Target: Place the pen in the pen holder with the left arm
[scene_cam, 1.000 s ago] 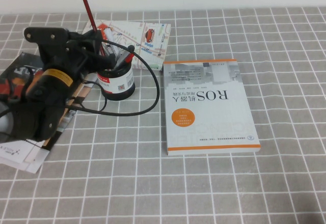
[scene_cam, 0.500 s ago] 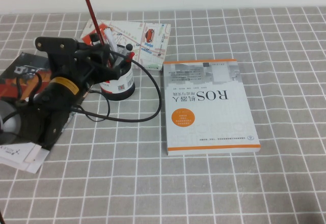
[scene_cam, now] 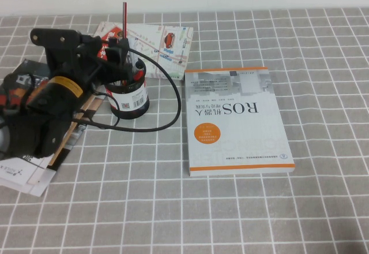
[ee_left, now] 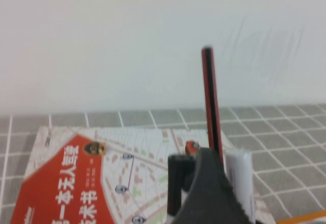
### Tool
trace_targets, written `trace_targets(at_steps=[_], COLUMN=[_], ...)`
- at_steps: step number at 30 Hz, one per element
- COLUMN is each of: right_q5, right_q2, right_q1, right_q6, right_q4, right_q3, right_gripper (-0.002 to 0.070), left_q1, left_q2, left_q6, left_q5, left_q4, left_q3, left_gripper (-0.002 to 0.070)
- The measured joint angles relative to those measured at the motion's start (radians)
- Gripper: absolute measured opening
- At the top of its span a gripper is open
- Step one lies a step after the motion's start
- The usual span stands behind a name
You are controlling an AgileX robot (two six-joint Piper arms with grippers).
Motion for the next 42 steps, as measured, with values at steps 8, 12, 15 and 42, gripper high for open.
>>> trace_targets(at_steps=[8,12,15,42], right_q5=[0.000,0.000,0.000,0.000], right_q2=[0.000,0.000,0.000,0.000], right_q1=[0.000,0.000,0.000,0.000], right_q6=[0.000,0.000,0.000,0.000], right_q4=[0.000,0.000,0.000,0.000], right_q3=[0.000,0.000,0.000,0.000], right_gripper=[-0.0014,-0.0014,-0.0014,-0.0014], left_q1=[0.000,0.000,0.000,0.000], left_q2=[-0.071,-0.177,-0.294,-1.432], left_q6=[0.000,0.000,0.000,-0.161], left_q5=[0.014,0.059,0.130,0.818], left_q4=[0.000,0.041,0.089,0.123], left_q3=[0.002,0.024,0.057,0.626], left_gripper=[0.0349,0.0106,0.0032,0.0000])
